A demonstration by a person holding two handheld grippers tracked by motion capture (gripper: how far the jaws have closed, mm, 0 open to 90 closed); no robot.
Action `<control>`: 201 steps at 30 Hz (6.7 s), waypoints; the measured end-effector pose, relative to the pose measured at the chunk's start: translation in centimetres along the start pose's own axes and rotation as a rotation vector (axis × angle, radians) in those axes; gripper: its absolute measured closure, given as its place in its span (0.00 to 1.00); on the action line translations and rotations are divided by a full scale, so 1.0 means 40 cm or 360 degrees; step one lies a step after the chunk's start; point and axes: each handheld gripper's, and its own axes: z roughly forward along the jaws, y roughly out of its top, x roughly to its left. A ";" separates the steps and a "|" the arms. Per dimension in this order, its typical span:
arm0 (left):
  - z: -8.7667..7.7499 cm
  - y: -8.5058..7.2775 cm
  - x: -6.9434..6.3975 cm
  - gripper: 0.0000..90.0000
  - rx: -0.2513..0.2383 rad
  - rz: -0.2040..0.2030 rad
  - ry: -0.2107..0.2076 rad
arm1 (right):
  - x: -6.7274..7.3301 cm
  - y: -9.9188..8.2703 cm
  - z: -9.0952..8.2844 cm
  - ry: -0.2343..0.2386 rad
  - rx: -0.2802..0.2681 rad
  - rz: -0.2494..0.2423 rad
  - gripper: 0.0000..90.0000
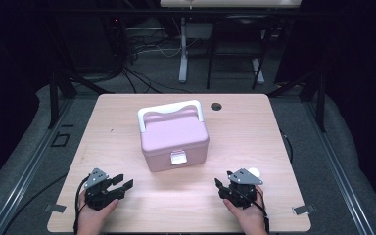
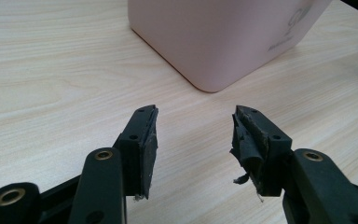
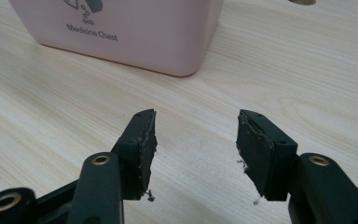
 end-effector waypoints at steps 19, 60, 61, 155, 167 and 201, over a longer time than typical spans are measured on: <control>-0.013 0.000 -0.006 0.59 0.0001 0.0020 -0.0001 | -0.003 0.008 0.000 0.0007 -0.0039 0.0045 0.57; 0.109 0.117 -0.009 1.00 -0.0057 -0.0009 0.0036 | -0.057 0.149 0.123 -0.0042 -0.0053 0.0125 0.90; 0.111 0.118 -0.007 1.00 -0.0044 -0.0009 0.0035 | -0.055 0.156 0.130 -0.0047 -0.0061 0.0118 0.91; 0.027 0.078 -0.052 1.00 0.0075 0.0016 -0.0054 | 0.075 0.094 0.007 0.0121 0.0068 -0.0033 1.00; -0.010 0.048 -0.085 1.00 0.0093 0.0016 -0.0090 | 0.094 0.065 -0.047 0.0154 0.0093 -0.0028 1.00; -0.034 0.010 -0.079 0.91 0.0074 -0.0048 -0.0207 | 0.096 0.029 -0.094 0.0137 0.0022 -0.0117 0.88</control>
